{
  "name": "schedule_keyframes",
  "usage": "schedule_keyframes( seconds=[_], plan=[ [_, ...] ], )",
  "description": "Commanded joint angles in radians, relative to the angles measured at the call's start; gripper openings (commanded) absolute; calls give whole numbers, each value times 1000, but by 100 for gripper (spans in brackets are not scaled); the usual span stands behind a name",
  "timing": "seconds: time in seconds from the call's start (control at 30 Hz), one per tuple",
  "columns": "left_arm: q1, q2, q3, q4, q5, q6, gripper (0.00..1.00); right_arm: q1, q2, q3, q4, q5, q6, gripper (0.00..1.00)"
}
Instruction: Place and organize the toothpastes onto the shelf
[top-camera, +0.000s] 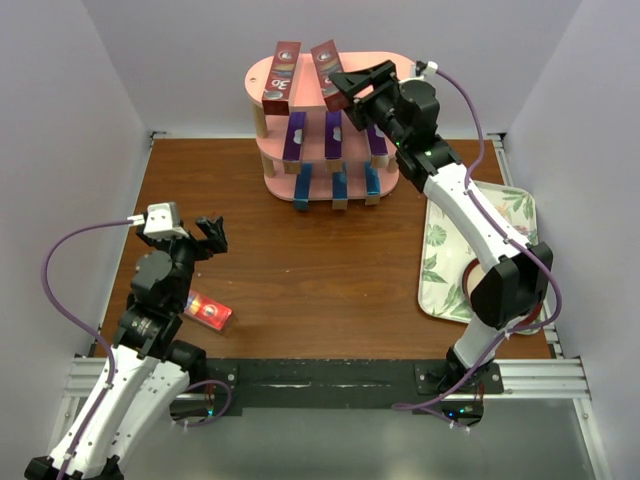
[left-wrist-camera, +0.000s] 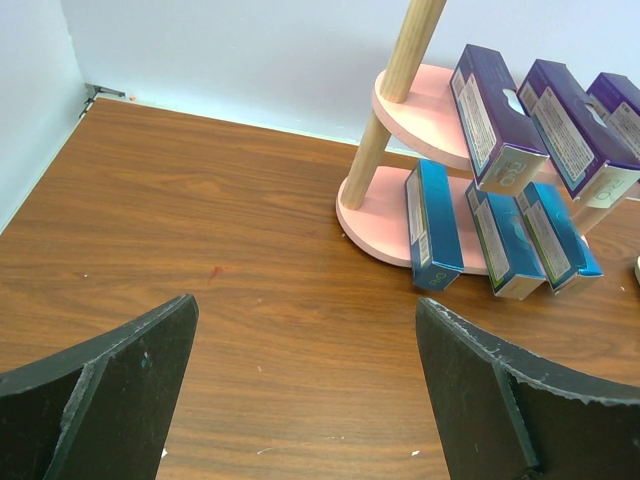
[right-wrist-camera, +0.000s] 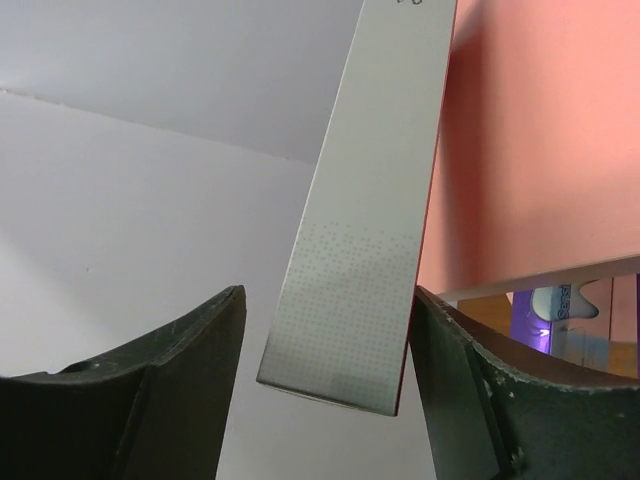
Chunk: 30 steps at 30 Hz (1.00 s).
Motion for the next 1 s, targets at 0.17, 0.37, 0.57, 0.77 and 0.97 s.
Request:
schedule_keyframes(
  seconds=[0.17,0.37,0.57,0.77,0.97],
  plan=[
    [-6,-2,-11,34,-15,7,95,-1,-71,-32,7,18,-76,87],
    [-8,2,-12,35,-12,7,95,-1,-106,-44,-61,32,-151,94],
    [-9,4,-12,35,-9,7,95,-1,-130,-58,-93,32,-206,97],
    [-9,4,-14,37,-7,9,95,-1,-162,-63,-162,32,-320,98],
    [-9,5,-14,37,-6,7,95,-3,-148,-51,-199,17,-370,98]
  ],
)
